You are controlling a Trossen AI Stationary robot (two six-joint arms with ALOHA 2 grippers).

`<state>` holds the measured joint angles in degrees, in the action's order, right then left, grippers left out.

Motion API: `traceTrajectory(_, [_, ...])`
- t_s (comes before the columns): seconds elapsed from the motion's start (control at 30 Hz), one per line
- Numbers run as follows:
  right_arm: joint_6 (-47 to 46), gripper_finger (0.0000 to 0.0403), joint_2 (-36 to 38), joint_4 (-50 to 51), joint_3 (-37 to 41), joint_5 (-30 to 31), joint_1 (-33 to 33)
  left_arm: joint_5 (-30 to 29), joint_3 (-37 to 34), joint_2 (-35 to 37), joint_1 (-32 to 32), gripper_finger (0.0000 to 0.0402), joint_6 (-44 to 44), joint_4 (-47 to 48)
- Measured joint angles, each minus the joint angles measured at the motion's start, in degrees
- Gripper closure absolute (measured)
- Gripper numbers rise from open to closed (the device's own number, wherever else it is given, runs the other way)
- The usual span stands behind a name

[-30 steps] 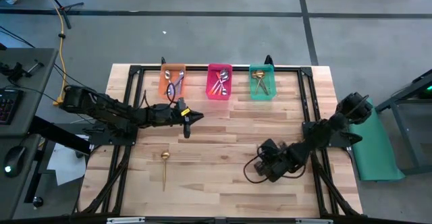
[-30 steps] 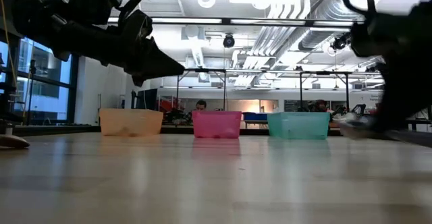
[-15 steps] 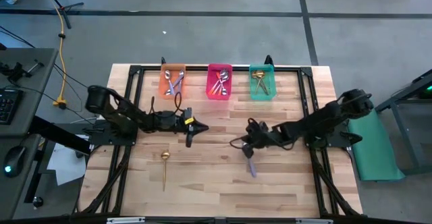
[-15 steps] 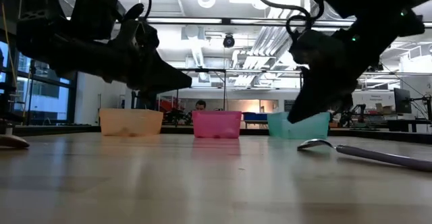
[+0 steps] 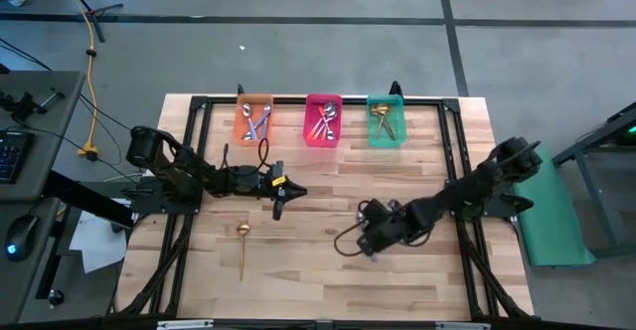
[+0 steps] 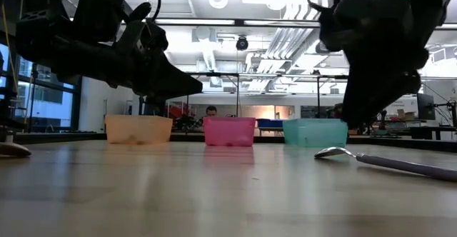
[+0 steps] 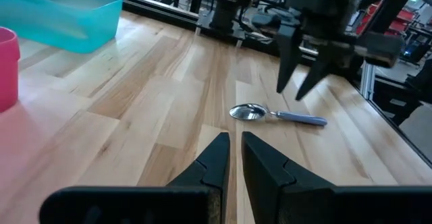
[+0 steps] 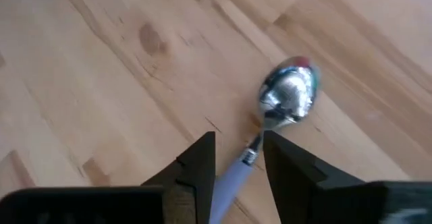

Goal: Sort silverware by color (type)
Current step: Put the purple spoon into the orange bin

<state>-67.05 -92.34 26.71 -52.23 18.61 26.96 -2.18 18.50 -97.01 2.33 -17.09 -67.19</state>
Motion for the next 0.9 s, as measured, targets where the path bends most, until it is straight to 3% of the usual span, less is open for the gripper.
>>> traceTrajectory(0.37, [-4.02,0.0289,-16.16,19.68,-16.07,0.44,-1.36,-0.01,0.02,0.02,-0.04,0.0369,1.16,0.08])
traceTrajectory(0.63, [-4.76,0.0291,-17.17,18.22,-16.26,0.46,-2.28,-0.01,0.02,0.04,-0.04,0.0369,1.20,0.10])
traceTrajectory(0.9, [-3.08,0.0339,-17.17,14.60,-16.24,0.50,-2.69,-0.01,0.02,0.07,-0.04,0.0369,1.21,0.10])
